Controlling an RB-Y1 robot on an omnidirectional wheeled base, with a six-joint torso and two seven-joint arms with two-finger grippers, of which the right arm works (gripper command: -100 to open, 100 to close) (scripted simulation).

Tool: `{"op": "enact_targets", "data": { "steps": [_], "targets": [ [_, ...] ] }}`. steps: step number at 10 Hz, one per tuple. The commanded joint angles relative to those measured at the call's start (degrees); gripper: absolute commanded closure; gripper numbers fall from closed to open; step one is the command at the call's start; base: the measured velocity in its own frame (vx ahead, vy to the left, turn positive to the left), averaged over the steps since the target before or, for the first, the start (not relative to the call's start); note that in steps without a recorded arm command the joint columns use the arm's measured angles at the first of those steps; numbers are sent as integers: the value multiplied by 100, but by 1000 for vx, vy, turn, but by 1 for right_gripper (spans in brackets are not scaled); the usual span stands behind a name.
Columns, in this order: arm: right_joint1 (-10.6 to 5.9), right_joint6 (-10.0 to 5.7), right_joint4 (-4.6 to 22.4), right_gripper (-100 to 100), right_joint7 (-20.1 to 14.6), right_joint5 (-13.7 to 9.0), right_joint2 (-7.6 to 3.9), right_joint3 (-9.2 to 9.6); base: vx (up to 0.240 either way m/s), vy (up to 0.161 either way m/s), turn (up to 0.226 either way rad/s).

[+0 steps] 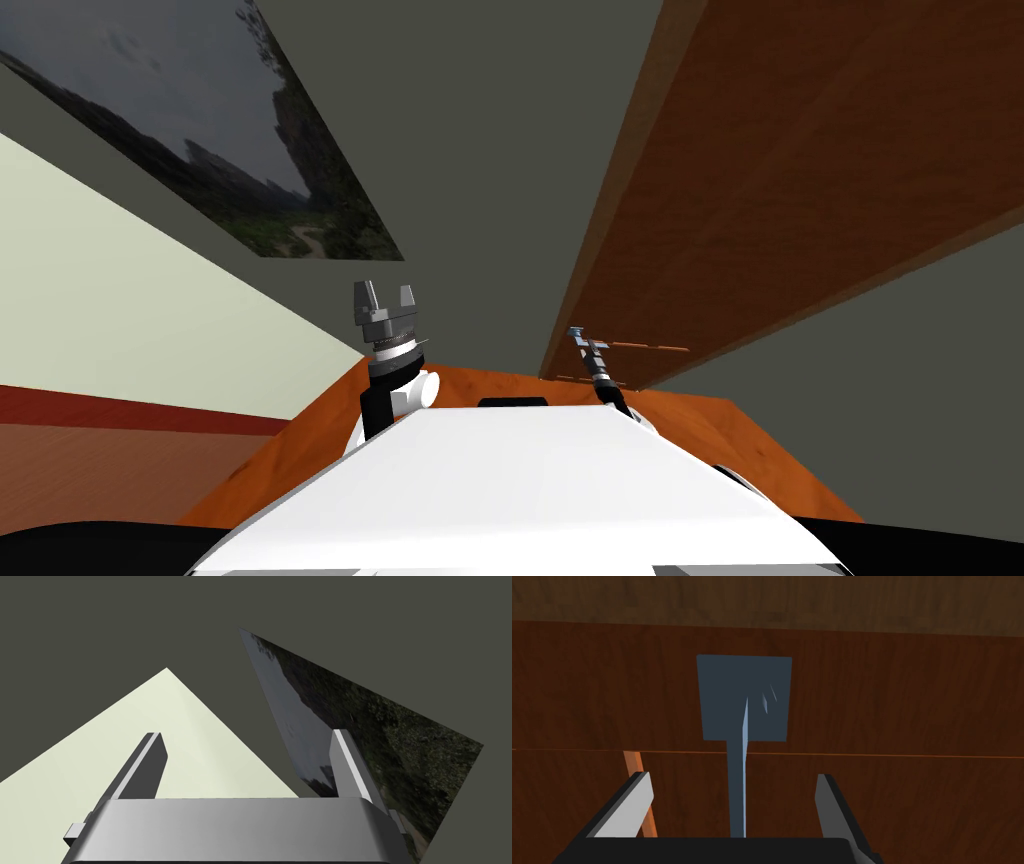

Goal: Pull the door open

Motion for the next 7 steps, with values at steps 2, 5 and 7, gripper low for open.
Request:
{"op": "enact_targets", "data": {
  "steps": [2, 5, 7],
  "targets": [
    [-20, -39, 98, -100, -8, -52, -19, -56, 71, -13, 156],
    [-20, -39, 98, 100, -8, -52, -19, -56, -14, 4, -16],
    [-20, -39, 98, 100, -8, -52, -19, -56, 0, 0, 0]
  ]
}}
